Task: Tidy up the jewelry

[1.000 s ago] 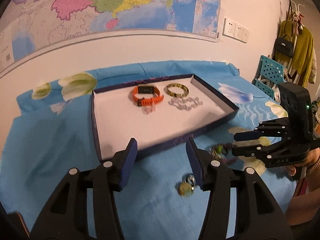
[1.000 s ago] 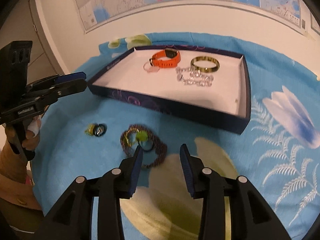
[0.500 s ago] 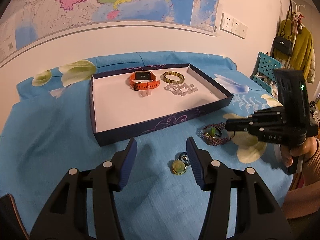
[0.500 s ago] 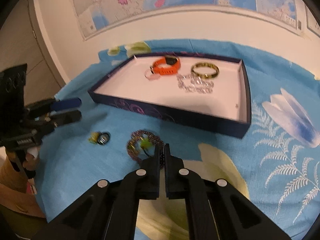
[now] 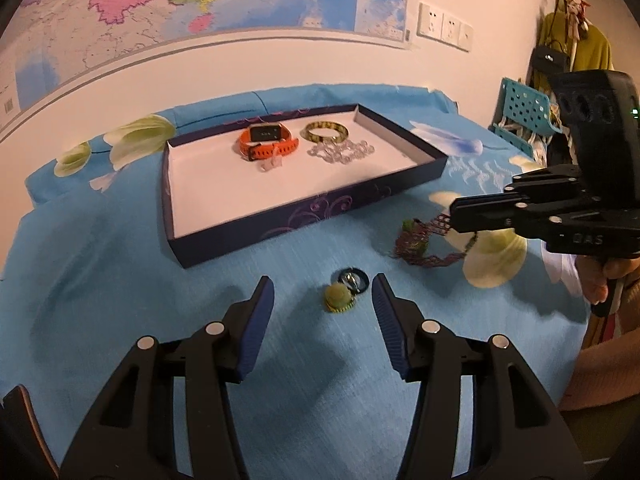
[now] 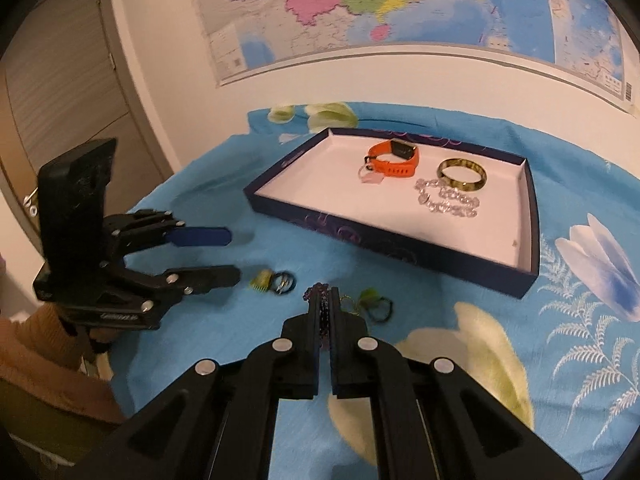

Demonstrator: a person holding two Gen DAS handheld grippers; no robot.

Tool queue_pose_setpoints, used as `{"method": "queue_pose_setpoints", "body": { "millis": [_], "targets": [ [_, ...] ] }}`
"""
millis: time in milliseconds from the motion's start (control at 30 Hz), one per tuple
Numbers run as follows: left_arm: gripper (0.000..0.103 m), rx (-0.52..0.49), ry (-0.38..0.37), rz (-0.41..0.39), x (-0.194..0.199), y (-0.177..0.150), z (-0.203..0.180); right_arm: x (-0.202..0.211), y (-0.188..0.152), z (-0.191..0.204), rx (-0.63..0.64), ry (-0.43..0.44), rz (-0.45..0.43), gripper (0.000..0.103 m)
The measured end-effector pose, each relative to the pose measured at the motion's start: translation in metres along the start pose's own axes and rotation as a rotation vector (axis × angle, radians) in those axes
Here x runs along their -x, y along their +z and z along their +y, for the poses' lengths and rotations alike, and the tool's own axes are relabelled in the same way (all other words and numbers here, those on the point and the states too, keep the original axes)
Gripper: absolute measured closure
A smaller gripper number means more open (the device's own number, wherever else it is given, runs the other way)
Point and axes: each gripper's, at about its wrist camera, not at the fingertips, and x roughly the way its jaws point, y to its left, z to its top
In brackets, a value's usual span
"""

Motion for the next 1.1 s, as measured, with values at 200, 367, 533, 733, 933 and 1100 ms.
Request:
{"method": "queue_pose_setpoints", "body": {
  "millis": [200,367,533,733,933,1100],
  "targets": [
    [0.058,-0.008,-0.011,0.026,-0.007,-0.001,-0.002,0.001,-0.017,-0.005,-0.027,-0.007,0.043,0.1],
    [0.059,-0.022,-0.016,0.044,-0.011,-0.001,-0.007,-0.001,-0.031,-0.017,-0.077,-0.017,0.074,0.1],
    [0.059,-0.028,-0.019,0.065,-0.017,-0.001,-0.01,-0.001,-0.04,-0.026,-0.11,-0.034,0.088,0.1],
    [0.061,-0.03,-0.016,0.085,-0.021,-0.001,-0.011,0.004,-0.04,-0.027,-0.111,-0.035,0.065,0.082],
    [0.063,-0.006,-0.011,0.118,-0.029,0.0,-0.008,0.001,-0.035,-0.017,-0.064,-0.038,0.051,0.064],
    [0.069,0.001,-0.005,0.129,-0.033,0.002,-0.008,-0.008,-0.035,-0.014,-0.053,-0.043,0.061,0.064]
  ]
}}
